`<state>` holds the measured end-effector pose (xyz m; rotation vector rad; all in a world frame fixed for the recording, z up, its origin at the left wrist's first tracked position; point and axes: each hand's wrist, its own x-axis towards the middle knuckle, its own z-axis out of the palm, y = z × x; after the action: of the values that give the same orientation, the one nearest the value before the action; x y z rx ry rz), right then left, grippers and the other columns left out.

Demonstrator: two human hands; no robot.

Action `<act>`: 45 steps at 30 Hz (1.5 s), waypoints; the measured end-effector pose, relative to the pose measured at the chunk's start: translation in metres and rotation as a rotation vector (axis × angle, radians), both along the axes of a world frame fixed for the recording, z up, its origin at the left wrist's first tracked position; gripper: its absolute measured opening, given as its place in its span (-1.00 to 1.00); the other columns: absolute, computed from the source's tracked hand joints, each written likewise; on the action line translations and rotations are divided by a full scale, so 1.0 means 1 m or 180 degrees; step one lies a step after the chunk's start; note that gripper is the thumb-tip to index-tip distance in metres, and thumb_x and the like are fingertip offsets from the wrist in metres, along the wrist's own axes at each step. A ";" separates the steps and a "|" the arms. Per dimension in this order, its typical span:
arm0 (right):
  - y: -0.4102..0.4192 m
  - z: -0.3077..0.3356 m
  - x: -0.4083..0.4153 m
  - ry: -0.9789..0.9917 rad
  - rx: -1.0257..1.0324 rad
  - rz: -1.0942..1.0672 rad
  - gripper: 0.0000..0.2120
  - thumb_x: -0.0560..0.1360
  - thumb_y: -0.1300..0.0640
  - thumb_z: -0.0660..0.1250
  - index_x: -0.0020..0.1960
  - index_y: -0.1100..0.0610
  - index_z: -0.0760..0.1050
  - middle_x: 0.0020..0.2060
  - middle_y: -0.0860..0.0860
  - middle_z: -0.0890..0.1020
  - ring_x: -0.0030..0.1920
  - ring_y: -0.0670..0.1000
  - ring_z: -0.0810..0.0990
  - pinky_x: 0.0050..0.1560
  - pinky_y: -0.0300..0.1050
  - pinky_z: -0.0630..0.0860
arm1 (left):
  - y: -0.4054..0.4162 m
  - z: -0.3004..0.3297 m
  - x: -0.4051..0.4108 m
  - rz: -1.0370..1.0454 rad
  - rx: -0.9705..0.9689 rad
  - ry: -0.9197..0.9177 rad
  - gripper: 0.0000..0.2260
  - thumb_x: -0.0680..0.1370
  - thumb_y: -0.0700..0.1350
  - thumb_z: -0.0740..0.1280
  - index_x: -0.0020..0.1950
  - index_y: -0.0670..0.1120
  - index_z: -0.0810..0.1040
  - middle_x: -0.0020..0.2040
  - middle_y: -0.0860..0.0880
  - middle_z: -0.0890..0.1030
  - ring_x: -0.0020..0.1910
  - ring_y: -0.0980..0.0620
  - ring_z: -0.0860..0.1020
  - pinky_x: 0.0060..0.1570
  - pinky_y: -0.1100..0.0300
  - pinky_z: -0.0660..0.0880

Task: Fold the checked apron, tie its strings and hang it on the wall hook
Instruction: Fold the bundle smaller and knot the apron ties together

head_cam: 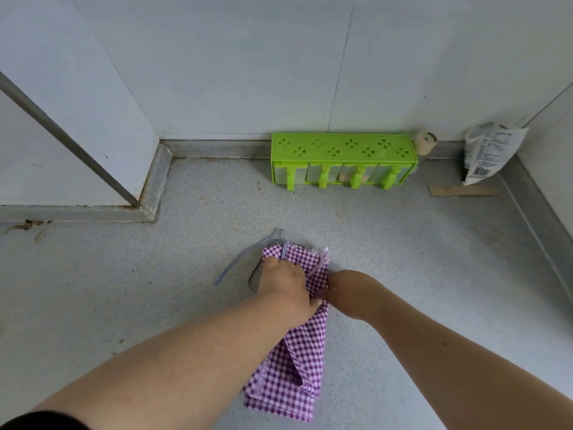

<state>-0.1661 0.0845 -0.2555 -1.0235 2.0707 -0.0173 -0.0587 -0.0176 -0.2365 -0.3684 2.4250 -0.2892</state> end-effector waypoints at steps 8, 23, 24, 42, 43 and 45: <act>0.001 -0.025 0.003 0.0334 0.0236 -0.0054 -0.76 0.64 -0.02 0.26 0.03 0.10 0.62 -0.23 -0.04 0.58 -0.13 0.01 0.60 -0.01 -0.10 0.57 | -0.007 -0.028 0.018 -0.0576 0.0603 0.0875 -0.63 0.73 0.11 0.01 0.32 -0.11 0.41 0.18 -0.08 0.42 0.17 -0.10 0.42 0.27 -0.04 0.31; 0.025 -0.008 0.008 0.0135 -0.0607 -0.0256 -0.71 0.70 0.03 0.09 0.25 -0.07 0.57 -0.05 -0.13 0.63 -0.05 -0.07 0.53 -0.07 -0.28 0.38 | -0.025 -0.041 0.022 0.0115 0.0670 0.0562 -0.46 0.67 0.36 -0.06 0.37 -0.01 0.36 0.28 -0.02 0.39 0.29 -0.07 0.39 0.37 -0.06 0.32; 0.028 -0.008 0.008 0.0166 -0.0606 -0.0290 -0.73 0.70 0.05 0.10 0.16 -0.04 0.58 -0.17 -0.16 0.57 -0.11 -0.08 0.50 -0.18 -0.32 0.32 | -0.025 -0.041 0.021 0.0116 0.0655 0.0513 -0.46 0.67 0.36 -0.06 0.38 -0.01 0.36 0.28 -0.02 0.39 0.29 -0.08 0.39 0.37 -0.07 0.32; 0.013 -0.011 0.021 -0.0636 -0.1847 -0.2332 -0.90 0.57 0.00 0.43 -0.13 -0.07 0.63 -0.25 -0.10 0.68 -0.37 -0.20 0.55 -0.38 -0.33 0.42 | -0.049 -0.015 0.014 0.1005 0.2210 0.0607 -0.72 0.75 0.06 0.01 -0.03 0.12 0.47 0.06 0.14 0.49 0.17 0.08 0.45 0.34 0.04 0.31; 0.014 -0.013 0.022 -0.0597 -0.1911 -0.2327 -0.91 0.55 0.03 0.45 -0.13 -0.08 0.63 -0.22 -0.11 0.68 -0.34 -0.19 0.57 -0.37 -0.34 0.44 | -0.051 -0.012 0.014 0.1075 0.2305 0.0697 -0.71 0.75 0.05 0.06 -0.07 0.10 0.49 0.02 0.16 0.52 0.11 0.10 0.48 0.25 0.08 0.36; 0.014 -0.017 0.023 -0.0508 -0.1956 -0.2202 -0.89 0.53 0.09 0.47 -0.14 -0.09 0.61 -0.22 -0.12 0.68 -0.30 -0.17 0.60 -0.35 -0.33 0.48 | -0.052 -0.011 0.014 0.1182 0.2480 0.0807 -0.70 0.74 0.04 0.13 -0.04 0.02 0.58 -0.01 0.16 0.58 0.03 0.12 0.54 0.13 0.13 0.44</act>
<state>-0.1430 0.0988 -0.2720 -0.5496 2.2109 -1.1004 -0.0447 -0.0697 -0.2476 -0.4958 2.4199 0.8845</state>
